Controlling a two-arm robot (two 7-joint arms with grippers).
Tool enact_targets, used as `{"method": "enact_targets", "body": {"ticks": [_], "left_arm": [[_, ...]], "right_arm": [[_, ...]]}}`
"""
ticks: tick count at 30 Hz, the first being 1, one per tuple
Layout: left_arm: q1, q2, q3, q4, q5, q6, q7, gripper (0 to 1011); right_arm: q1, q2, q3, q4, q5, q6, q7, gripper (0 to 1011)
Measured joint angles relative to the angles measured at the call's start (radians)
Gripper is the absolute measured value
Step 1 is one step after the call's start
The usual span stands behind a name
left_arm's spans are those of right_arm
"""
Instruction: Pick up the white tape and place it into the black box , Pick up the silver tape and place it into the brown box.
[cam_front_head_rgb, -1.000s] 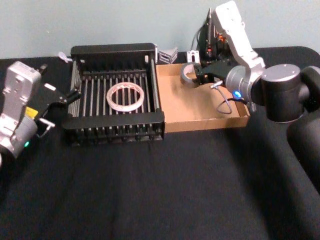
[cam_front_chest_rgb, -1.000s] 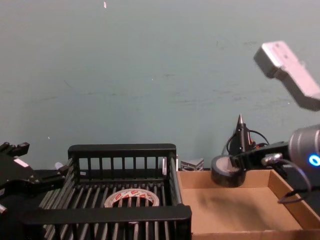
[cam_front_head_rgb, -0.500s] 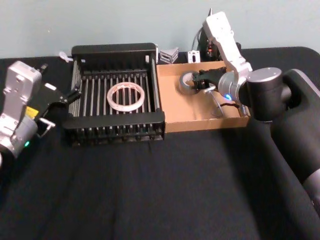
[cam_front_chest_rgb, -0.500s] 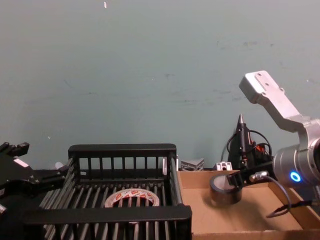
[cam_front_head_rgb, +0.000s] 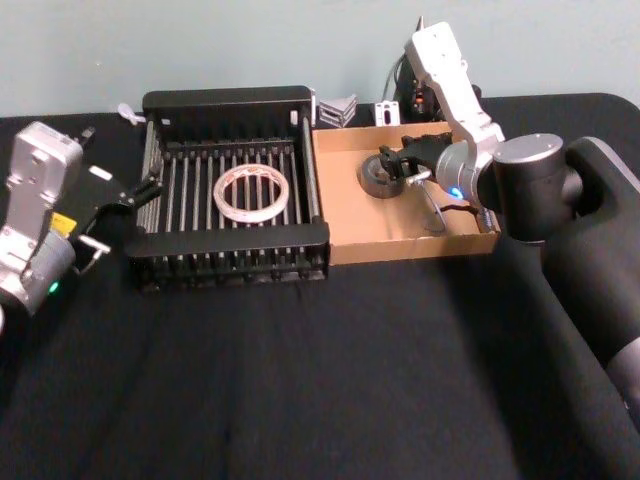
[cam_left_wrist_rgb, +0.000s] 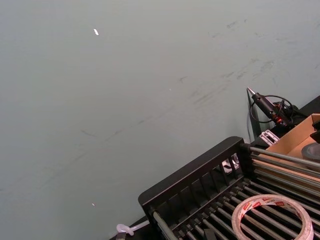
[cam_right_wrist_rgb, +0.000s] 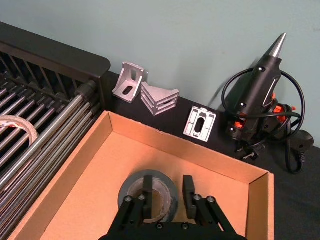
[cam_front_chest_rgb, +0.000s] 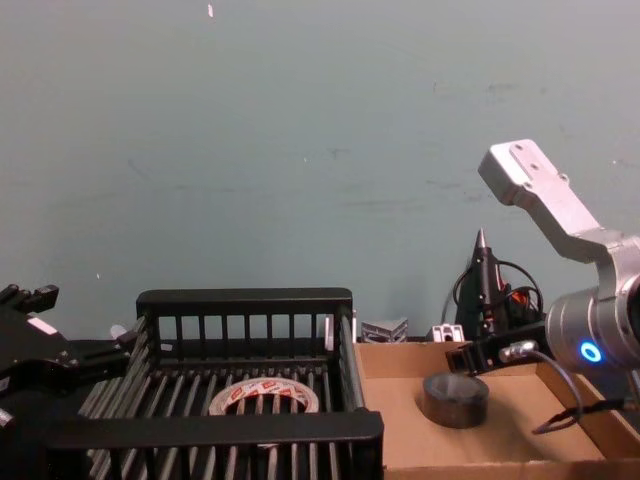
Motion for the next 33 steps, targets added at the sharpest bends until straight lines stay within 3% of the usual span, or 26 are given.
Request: {"method": "enact_targets", "body": {"ticks": [8, 22, 26, 33], "left_arm": [[0.0, 0.0, 0.0, 0.0, 0.0, 0.0, 0.0, 1001], [0.0, 0.0, 0.0, 0.0, 0.0, 0.0, 0.0, 1001], [0.0, 0.0, 0.0, 0.0, 0.0, 0.0, 0.0, 1001], [0.0, 0.0, 0.0, 0.0, 0.0, 0.0, 0.0, 1001]], "right_arm": [[0.0, 0.0, -0.001, -0.001, 0.001, 0.001, 0.001, 624], [0.0, 0.001, -0.001, -0.002, 0.002, 0.001, 0.002, 1002], [-0.012, 0.002, 0.008, -0.021, 0.0, -0.002, 0.013, 1003], [-0.084, 0.025, 0.034, -0.15, -0.007, -0.044, 0.03, 1003]]}}
